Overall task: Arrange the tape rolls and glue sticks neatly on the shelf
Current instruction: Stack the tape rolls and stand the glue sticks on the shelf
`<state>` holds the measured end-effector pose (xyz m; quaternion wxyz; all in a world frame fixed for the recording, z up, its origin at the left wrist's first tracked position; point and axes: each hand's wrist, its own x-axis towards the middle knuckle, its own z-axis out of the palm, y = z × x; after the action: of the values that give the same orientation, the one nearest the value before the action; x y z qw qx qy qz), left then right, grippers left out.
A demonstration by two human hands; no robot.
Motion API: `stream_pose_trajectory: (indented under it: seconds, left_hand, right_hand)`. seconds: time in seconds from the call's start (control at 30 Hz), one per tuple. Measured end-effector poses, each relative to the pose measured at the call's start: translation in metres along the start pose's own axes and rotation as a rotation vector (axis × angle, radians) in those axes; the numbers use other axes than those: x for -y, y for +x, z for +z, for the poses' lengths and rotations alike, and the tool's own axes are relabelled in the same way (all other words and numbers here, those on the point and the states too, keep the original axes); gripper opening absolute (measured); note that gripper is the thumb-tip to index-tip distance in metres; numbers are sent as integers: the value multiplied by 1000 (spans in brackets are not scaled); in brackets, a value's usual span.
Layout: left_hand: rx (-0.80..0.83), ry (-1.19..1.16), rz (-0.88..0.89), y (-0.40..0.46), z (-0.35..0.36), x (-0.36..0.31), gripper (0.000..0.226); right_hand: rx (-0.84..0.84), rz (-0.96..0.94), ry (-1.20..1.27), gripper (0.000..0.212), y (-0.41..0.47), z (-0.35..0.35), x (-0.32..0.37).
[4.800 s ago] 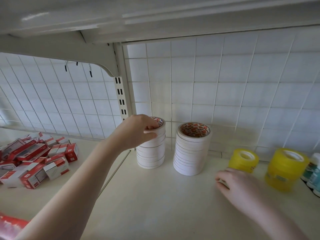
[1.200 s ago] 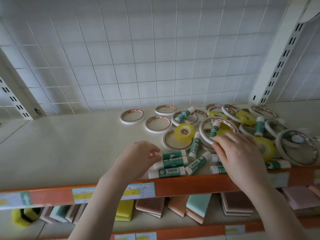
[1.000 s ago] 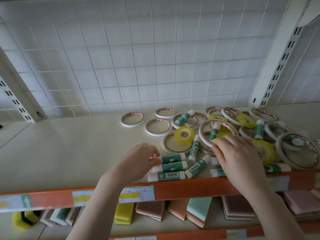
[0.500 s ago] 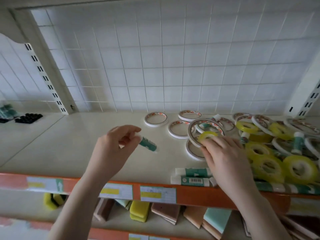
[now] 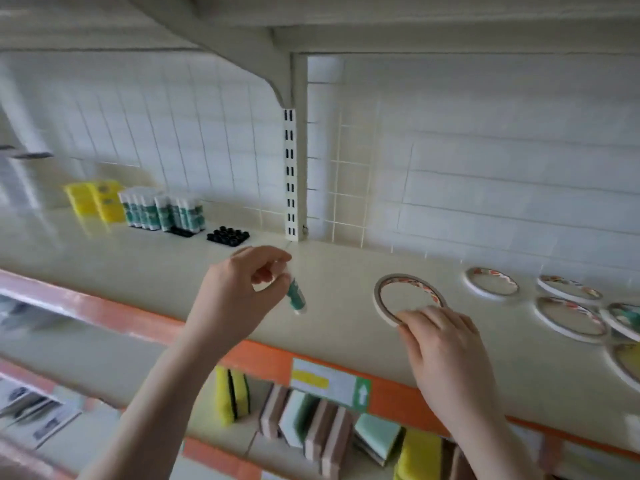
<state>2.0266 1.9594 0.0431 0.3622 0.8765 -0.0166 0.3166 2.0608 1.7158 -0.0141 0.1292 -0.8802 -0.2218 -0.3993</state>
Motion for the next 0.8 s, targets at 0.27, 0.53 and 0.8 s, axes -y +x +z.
stream_pose_trajectory:
  seconds: [0.27,0.53,0.8]
  left_hand:
    - [9,93,-18,40,-95,121,15]
    - [56,194,-11,103,-133,211,10]
    - [95,243,71,178,-158,273,13]
  right_hand:
    - [-13,33,33,8,55,70,133]
    - [42,24,57,21,120,143,202]
    - [96,40,-6,20,185,200,247]
